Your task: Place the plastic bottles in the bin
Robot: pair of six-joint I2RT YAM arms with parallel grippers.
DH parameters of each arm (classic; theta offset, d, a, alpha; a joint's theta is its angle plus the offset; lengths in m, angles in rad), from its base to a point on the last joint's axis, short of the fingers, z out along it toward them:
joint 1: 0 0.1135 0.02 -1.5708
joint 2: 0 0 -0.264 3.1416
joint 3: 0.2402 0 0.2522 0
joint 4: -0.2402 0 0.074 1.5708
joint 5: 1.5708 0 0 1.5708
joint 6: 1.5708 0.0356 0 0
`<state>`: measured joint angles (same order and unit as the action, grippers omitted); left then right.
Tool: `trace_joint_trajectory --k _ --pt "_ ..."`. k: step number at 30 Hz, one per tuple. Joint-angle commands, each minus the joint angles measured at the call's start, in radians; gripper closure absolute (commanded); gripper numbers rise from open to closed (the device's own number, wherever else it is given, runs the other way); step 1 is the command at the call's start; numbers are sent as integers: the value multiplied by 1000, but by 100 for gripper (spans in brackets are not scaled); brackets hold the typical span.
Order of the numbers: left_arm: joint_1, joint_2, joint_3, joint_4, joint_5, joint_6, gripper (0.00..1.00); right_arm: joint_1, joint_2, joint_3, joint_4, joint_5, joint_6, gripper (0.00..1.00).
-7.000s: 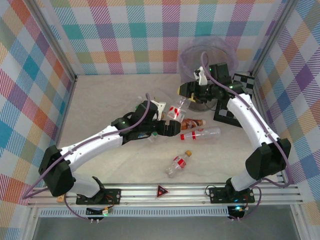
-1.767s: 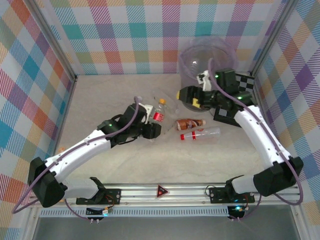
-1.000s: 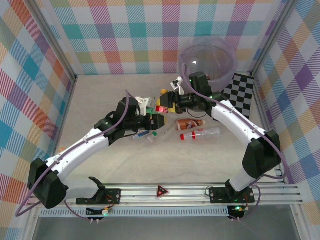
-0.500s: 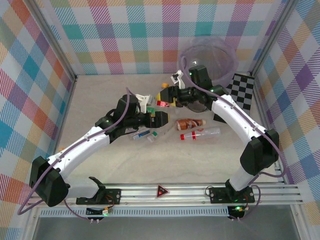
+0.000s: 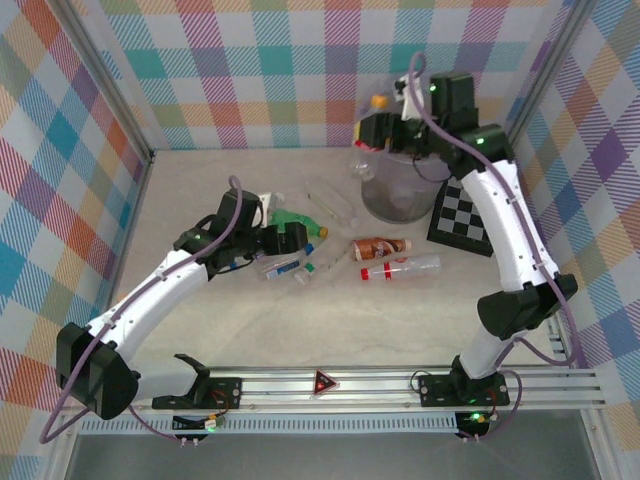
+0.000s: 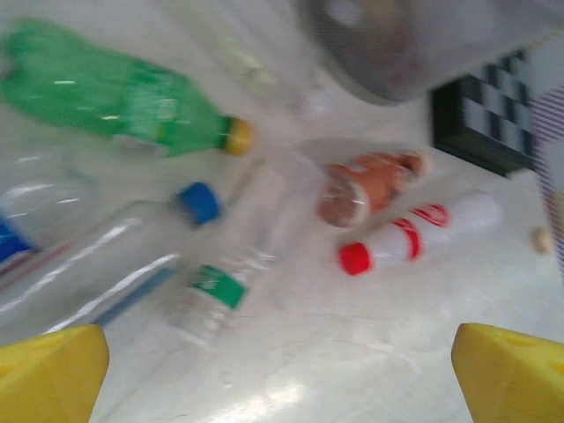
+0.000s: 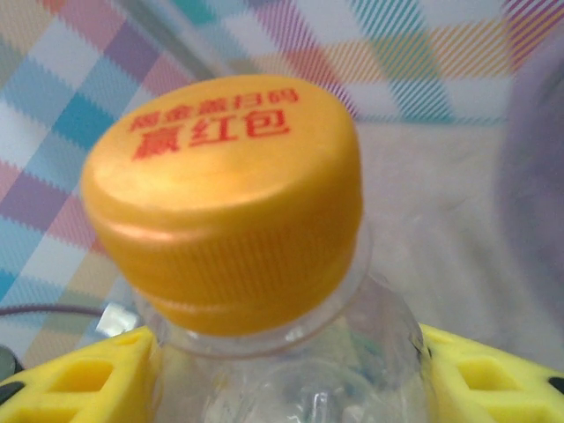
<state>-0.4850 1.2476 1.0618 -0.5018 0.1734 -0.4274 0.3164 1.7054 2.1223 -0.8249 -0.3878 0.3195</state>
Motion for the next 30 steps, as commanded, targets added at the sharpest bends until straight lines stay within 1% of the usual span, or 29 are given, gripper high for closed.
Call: trace_joint_trajectory --k 1,3,7,14,18,23,26,30 --pt "61 -12 16 -104 -131 -53 2 -78 65 109 -62 69 -31 46" --pt "79 -14 7 -112 -158 -69 3 -122 108 171 -66 75 -17 46" --pt "90 -12 -12 -110 -167 -71 3 -183 205 281 -62 113 1 47" --pt "92 -16 -22 -166 -211 -44 3 -239 399 447 -86 149 20 47" --pt "93 -20 -23 -176 -219 -28 4 -243 483 464 -80 122 31 47" --pt "92 -8 -28 -175 -212 -25 5 -239 557 456 -95 41 41 46" --pt "92 -1 -33 -173 -210 -23 5 -235 576 422 -111 8 31 42" --pt "92 10 -36 -171 -199 -13 5 -231 570 333 -109 7 20 36"
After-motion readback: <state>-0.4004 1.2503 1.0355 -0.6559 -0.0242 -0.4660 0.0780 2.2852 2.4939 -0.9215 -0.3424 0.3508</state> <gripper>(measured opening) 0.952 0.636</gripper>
